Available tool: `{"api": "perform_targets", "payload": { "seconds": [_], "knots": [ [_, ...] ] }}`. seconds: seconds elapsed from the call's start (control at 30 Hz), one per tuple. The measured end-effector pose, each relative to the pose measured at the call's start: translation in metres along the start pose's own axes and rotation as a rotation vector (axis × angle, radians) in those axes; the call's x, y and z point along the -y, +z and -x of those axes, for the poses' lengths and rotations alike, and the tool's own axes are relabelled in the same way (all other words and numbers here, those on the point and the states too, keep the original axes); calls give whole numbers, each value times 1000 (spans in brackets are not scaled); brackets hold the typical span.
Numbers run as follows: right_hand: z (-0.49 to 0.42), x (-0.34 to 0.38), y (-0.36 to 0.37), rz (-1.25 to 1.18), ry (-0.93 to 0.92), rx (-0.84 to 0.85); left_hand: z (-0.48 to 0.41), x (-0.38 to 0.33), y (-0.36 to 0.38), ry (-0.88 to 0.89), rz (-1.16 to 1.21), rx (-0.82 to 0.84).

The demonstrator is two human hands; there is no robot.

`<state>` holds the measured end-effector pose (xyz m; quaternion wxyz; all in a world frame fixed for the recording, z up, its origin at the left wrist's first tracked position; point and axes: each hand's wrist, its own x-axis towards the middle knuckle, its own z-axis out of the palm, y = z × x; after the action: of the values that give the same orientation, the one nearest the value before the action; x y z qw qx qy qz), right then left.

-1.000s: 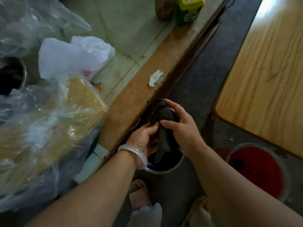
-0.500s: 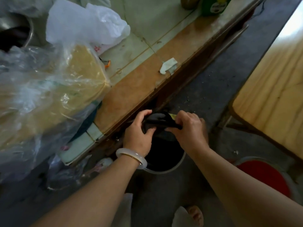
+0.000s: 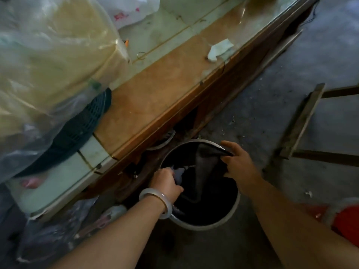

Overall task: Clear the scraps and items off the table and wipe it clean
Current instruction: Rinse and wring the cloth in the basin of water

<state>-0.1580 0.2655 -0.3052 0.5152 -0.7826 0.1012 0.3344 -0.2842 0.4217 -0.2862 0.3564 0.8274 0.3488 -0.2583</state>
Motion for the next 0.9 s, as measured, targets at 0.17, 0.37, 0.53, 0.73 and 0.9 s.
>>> {"api": "perform_targets", "payload": {
  "seconds": [0.17, 0.37, 0.53, 0.73, 0.9],
  "knots": [
    [-48, -71, 25, 395, 98, -94, -51, 20, 46, -200, -199, -64],
    [-67, -118, 47, 1351, -305, 100, -95, 32, 110, 122, -491, 155],
    [-99, -158, 54, 1602, -356, 312, -136, 44, 138, 158, -635, 229],
    [-94, -173, 64, 1493, -229, 151, -132, 44, 142, 144, -104, -174],
    [-71, -178, 94, 1007, -45, -51, -126, 42, 152, -77, 272, -310]
  ]
}}
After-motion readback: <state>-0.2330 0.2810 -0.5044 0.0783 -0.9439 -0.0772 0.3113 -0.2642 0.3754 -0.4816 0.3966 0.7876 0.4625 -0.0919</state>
